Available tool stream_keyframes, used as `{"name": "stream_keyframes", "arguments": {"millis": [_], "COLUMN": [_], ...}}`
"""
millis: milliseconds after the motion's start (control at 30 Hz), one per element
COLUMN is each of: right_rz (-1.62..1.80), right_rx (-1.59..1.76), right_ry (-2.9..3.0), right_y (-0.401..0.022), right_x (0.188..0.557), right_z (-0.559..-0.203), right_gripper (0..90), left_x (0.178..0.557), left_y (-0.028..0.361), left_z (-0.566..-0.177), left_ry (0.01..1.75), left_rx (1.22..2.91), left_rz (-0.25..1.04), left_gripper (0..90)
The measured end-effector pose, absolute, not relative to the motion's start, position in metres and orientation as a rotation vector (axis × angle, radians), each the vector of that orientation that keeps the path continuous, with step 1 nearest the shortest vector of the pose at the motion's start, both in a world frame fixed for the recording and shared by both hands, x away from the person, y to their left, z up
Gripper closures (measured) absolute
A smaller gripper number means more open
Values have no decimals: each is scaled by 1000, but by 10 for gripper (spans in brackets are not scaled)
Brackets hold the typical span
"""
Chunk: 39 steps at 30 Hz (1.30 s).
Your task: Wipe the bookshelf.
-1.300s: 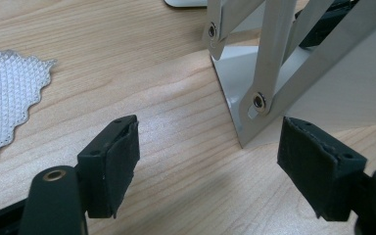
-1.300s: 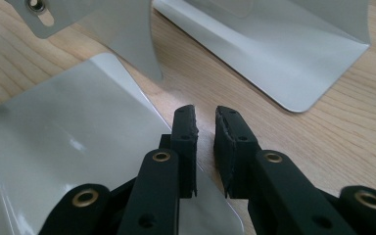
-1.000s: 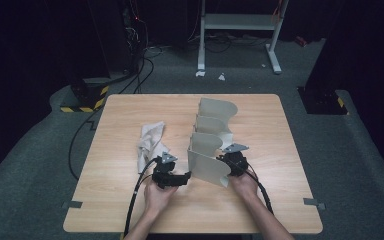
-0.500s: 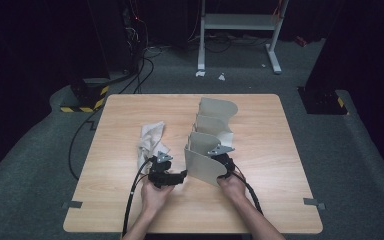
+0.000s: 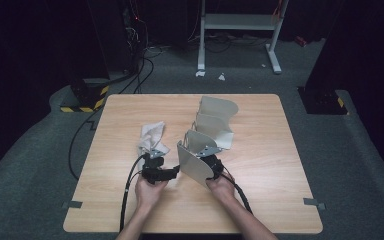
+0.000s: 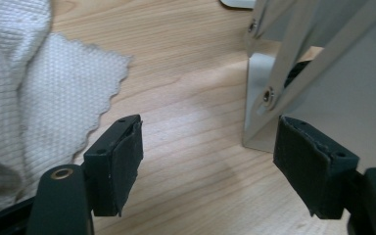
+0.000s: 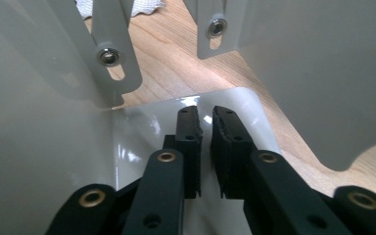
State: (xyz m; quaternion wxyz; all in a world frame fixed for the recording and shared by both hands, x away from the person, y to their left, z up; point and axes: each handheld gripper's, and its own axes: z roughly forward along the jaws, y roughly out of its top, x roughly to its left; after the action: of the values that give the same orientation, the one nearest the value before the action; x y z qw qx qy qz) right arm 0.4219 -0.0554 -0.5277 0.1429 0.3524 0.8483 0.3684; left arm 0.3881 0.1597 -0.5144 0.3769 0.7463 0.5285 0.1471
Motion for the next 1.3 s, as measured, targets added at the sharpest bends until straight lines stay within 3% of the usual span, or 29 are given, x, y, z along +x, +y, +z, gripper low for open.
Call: {"name": "stream_keyframes", "arguments": {"millis": [233, 600, 933, 1300], "right_rz": [1072, 1132, 1061, 1066], "right_rx": [1073, 1088, 1129, 1200], "right_ry": [2451, 2430, 2381, 2337], "right_y": [-70, -116, -146, -155], "right_x": [424, 429, 447, 482], "right_z": [-524, -510, -486, -466], "right_gripper": [707, 696, 678, 586], "left_x": [386, 386, 384, 383], "left_y": [157, 157, 167, 170], "left_z": [-519, -528, -531, -535], "left_ry": [1343, 1334, 1332, 1361], "left_rx": [1918, 1935, 1946, 1924], "left_rz": [380, 393, 485, 588], "left_gripper": [283, 288, 297, 312]}}
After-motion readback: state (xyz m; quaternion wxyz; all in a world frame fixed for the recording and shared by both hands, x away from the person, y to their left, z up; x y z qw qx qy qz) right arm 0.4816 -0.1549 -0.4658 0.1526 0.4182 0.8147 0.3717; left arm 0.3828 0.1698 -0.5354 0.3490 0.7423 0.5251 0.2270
